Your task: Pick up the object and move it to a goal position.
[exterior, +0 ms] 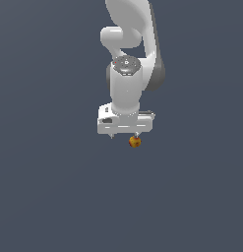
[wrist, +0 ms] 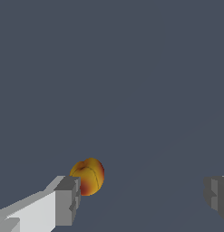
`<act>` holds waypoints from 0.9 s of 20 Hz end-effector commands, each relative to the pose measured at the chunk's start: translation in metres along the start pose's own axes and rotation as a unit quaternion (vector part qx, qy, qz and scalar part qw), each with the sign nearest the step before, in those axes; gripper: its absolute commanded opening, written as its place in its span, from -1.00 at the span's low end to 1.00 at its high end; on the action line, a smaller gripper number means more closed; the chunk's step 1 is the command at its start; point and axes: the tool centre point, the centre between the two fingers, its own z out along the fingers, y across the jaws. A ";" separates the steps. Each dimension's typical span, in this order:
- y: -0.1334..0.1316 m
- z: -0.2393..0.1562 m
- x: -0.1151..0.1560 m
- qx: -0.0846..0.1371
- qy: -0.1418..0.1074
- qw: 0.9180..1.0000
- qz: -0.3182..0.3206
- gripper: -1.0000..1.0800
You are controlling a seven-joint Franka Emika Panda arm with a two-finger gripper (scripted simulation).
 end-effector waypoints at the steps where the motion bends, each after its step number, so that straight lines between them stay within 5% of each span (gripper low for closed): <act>1: 0.000 0.000 0.000 0.000 0.000 1.000 0.000 0.92; 10: 0.034 0.005 -0.002 -0.016 -0.006 1.000 0.013 0.92; 18: 0.033 0.006 -0.003 -0.016 -0.006 1.000 0.021 0.92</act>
